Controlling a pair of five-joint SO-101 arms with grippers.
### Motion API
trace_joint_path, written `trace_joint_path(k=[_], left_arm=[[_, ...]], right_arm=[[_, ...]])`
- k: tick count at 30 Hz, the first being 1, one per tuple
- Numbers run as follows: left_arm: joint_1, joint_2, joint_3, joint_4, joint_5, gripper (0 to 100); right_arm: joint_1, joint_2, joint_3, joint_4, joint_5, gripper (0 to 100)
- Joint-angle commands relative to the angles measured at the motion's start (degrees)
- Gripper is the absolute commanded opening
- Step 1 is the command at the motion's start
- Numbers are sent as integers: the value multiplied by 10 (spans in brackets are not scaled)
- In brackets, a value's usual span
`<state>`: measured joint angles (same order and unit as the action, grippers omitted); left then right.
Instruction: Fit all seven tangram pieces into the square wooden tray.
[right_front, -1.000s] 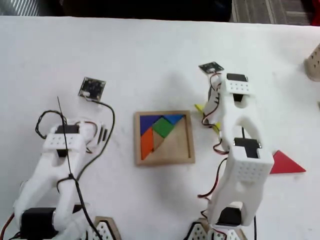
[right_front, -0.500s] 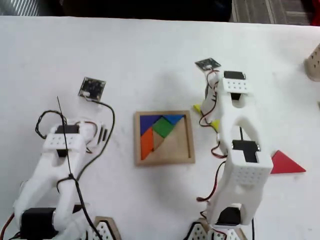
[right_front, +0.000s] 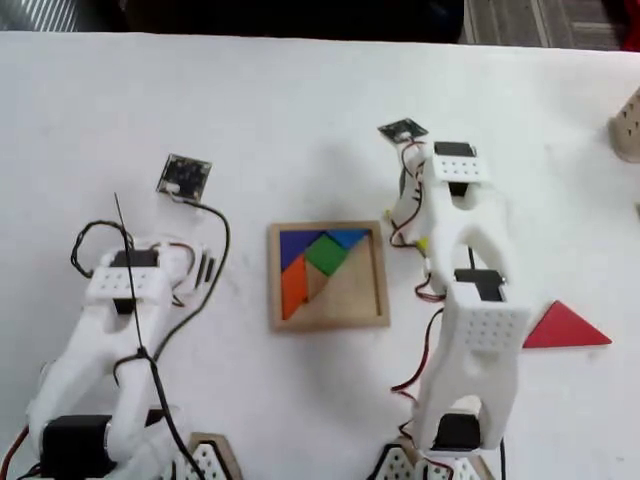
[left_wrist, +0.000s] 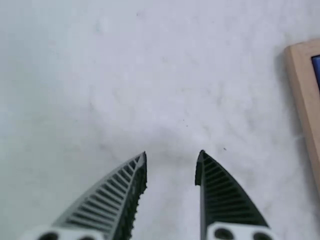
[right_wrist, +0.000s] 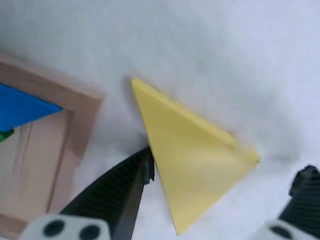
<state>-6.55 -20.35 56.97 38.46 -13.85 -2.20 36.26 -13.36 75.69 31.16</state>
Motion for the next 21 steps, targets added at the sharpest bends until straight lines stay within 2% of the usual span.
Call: trace_joint_path(k=[1,4,9,15,21], left_arm=[[5,-16,-3,-12,-6,173],[5,-16,-3,-12,-6,173],[5,-16,-3,-12,-6,173],[5,-16,-3,-12,-6,173],[5,-16,-3,-12,-6,173]], right_arm=[[-19,22,-65,36,47,297],[-22,51,-109,62,69,241],[-13,79,-148,95,68,232],[-12,79,-152,91,40,170],[-4,79,-152,91,36,170]])
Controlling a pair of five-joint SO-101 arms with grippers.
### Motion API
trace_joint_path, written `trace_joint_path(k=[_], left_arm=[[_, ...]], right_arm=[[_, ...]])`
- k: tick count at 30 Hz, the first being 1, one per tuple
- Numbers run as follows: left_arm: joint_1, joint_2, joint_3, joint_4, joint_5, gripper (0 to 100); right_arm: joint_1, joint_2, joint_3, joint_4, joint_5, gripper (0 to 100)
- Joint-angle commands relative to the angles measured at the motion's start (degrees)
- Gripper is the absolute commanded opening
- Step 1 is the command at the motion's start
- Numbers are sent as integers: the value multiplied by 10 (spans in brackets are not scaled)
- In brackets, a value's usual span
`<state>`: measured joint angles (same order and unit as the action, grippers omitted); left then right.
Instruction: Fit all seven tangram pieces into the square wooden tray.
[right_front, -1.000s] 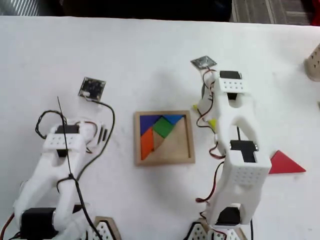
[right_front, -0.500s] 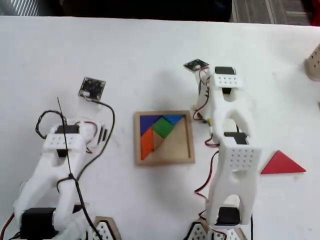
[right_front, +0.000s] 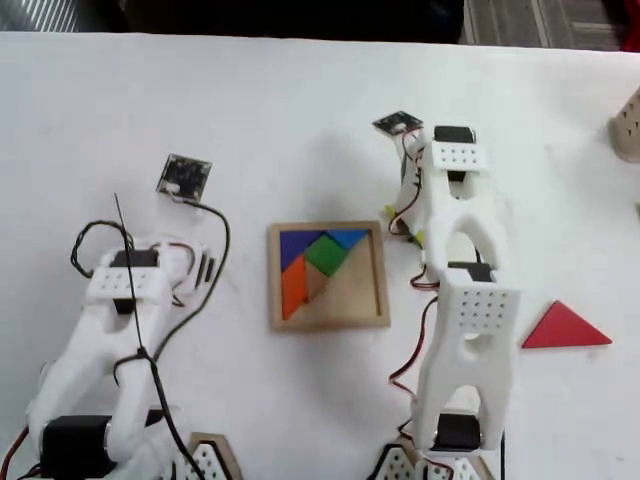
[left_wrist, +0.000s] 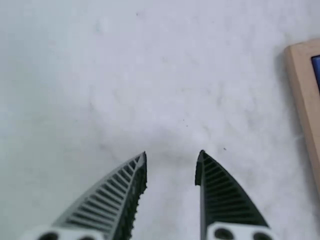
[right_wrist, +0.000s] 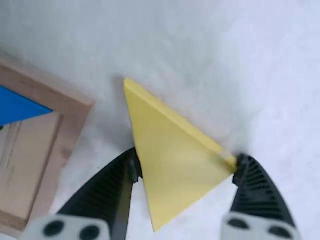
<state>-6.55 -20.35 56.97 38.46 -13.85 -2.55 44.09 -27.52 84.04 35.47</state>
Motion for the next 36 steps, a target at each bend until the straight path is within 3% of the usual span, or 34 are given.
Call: trace_joint_path(k=[1,19,23,36], left_arm=[[5,-16,-3,-12,-6,173],[5,-16,-3,-12,-6,173],[5,-16,-3,-12,-6,173],[5,-18,-3,-12,-6,173]], right_arm=[[0,0,-11,7,-7,169],[9,-45,-6,47,-37,133],[10,-64,-6,48,-77,84],[7,-147,-6,123,-128,80]])
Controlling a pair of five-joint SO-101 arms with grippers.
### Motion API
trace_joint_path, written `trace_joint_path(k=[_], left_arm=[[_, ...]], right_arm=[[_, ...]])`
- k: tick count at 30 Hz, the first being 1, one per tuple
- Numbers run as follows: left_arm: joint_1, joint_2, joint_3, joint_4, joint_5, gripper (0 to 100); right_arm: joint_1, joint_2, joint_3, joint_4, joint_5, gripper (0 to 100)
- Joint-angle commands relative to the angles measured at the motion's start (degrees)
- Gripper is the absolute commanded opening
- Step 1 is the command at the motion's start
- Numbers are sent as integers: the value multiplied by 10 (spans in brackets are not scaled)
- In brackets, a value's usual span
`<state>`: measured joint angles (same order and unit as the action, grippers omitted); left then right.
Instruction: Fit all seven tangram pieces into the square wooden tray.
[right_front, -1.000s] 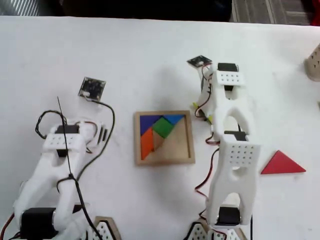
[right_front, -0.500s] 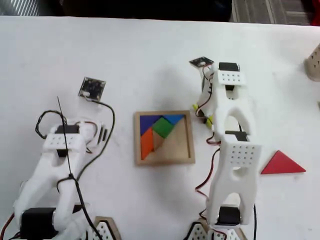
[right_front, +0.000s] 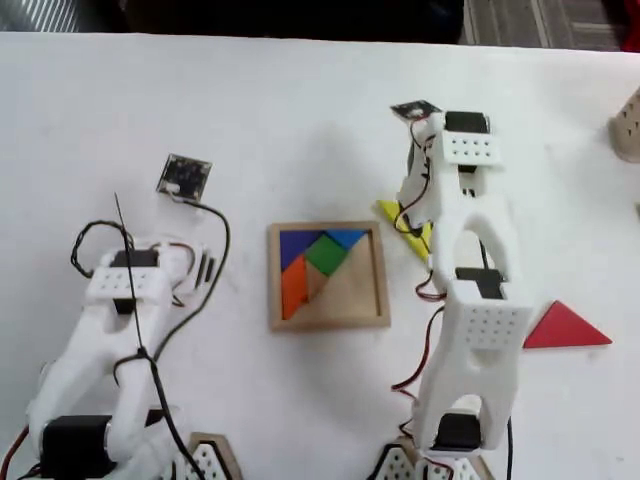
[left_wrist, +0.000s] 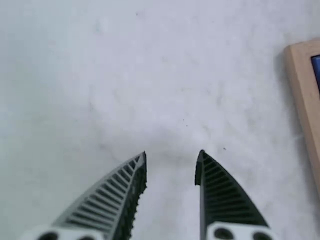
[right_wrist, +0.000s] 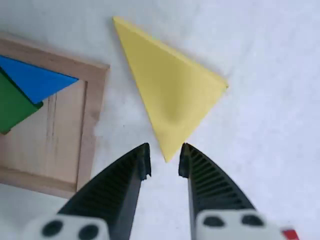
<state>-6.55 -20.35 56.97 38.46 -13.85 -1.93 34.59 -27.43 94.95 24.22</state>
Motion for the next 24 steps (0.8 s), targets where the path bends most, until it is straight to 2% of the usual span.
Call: trace_joint_path(k=[1,9,15,19,24], left_arm=[[5,-18,-3,-12,-6,173],[5,-18,-3,-12,-6,173],[5,-18,-3,-12,-5,173],[5,-20,-4,-12,-1,172],[5,-20,-4,-11,-1,172]], right_arm=[[1,-57,-7,16,-19,80],[27,-68,-6,32,-37,84],[71,-109,64,14,-35,84],[93,-188,184,-44,-33,84],[124,-305,359,-170,-33,84]])
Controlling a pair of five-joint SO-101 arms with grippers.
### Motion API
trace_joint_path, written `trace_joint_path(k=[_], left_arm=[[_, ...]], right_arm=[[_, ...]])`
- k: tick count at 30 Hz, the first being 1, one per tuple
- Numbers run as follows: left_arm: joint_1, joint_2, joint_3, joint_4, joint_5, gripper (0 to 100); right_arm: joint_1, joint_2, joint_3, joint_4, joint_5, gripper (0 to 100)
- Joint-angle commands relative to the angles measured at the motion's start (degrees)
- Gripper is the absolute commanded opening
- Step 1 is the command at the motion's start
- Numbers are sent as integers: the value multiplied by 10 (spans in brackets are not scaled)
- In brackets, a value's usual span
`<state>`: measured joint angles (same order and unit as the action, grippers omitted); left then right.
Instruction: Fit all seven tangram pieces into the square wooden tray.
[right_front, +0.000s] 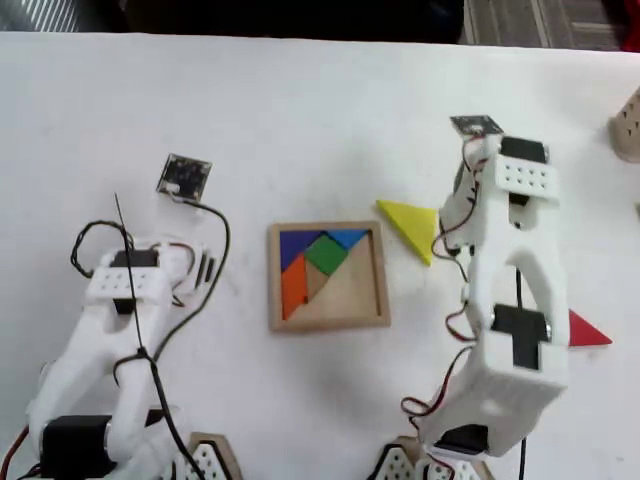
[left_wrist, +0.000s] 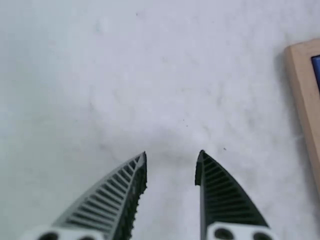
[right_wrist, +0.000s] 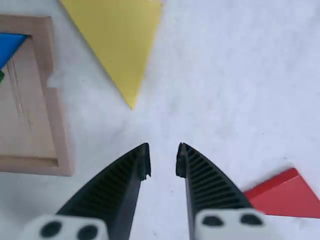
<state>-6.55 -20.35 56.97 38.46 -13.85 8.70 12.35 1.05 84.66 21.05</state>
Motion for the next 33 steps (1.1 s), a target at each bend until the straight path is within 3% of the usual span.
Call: trace_joint_path(k=[1,4,10,14,19,25,33], left_arm=[[4,-20,-4,-11,-1,170],[1,-20,-3,-9,-1,170],[-12,-20,-3,3,-3,170],[-20,-20,-4,5,-3,170],[-22,-20,-4,5,-4,170],[-22,-20,-4,5,-5,171],[-21,-20,-4,4,-5,172]], right_arm=[[18,-101,98,-92,-4,84],[4,-114,133,-148,-5,94],[-49,-58,119,-235,-5,206],[-81,19,75,-276,-1,207],[-93,122,-39,-210,14,227],[-95,221,-158,-132,45,394],[-136,259,-214,-54,106,346]])
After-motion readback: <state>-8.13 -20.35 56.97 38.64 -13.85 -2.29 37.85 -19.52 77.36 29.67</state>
